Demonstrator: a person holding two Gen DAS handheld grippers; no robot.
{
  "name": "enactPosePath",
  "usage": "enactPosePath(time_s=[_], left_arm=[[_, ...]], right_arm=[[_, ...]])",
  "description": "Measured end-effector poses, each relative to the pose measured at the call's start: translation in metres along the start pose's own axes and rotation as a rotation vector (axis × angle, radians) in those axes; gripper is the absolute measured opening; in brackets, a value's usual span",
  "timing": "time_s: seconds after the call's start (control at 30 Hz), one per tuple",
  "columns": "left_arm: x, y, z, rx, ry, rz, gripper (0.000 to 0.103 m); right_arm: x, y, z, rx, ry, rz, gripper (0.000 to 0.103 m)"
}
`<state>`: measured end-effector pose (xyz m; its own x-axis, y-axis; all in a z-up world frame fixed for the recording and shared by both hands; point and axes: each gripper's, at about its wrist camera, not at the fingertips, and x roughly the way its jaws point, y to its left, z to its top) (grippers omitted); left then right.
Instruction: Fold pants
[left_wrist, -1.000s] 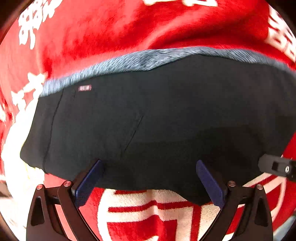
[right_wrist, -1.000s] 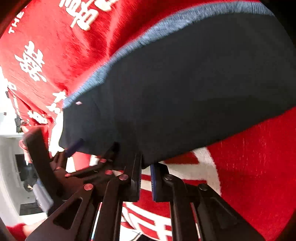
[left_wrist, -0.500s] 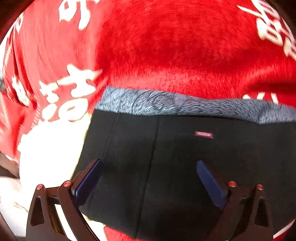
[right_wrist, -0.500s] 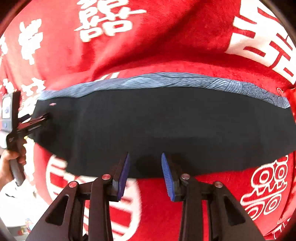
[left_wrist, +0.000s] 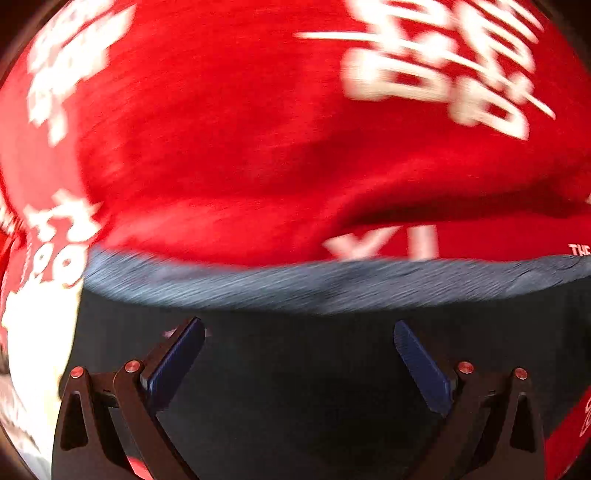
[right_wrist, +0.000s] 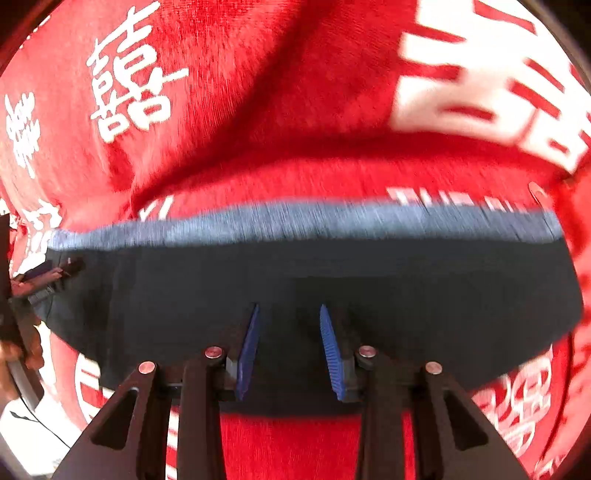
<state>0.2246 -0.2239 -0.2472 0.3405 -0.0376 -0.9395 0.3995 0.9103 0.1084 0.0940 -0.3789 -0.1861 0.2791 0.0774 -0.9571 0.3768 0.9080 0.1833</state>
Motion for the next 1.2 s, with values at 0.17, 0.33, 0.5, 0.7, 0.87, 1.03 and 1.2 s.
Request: enactPosePath(time_s=[0.17,0.33,0.5,0.7,0.87,1.03,1.2], left_arm=[[0.036,-0.046,0.022,0.038,0.032,0.037,0.103],[0.048,-0.041,0.033,0.004,0.027,0.079,0.103],[0.035,-0.030,0.041,0.022,0.035,0.111,0.103],[0.001,-0.042,0.015,0.053,0.069,0.060,0.103],[-0.027,-0.072,-0.027,0.015,0.114,0.026,0.103],[-0.043,-0.093,-0.041,-0.010,0.147,0.022,0.103],[-0.056,-0.116,-0.049,-0.013,0.164,0.031,0.103]], right_arm=[[0.040,-0.013,0.040,0.005,0.019,0.011,0.036],[0.039,-0.072,0.048,0.088,-0.004,-0.061,0.035],[0.008,-0.137,0.037,0.150,-0.008,-0.175,0.038],[-0.012,-0.193,-0.012,0.224,0.049,-0.209,0.043],[-0.026,-0.193,-0.025,0.183,0.051,-0.209,0.053],[-0.043,-0.165,-0.036,0.164,0.062,-0.153,0.064],[-0.061,-0.146,-0.052,0.127,0.089,-0.101,0.071]])
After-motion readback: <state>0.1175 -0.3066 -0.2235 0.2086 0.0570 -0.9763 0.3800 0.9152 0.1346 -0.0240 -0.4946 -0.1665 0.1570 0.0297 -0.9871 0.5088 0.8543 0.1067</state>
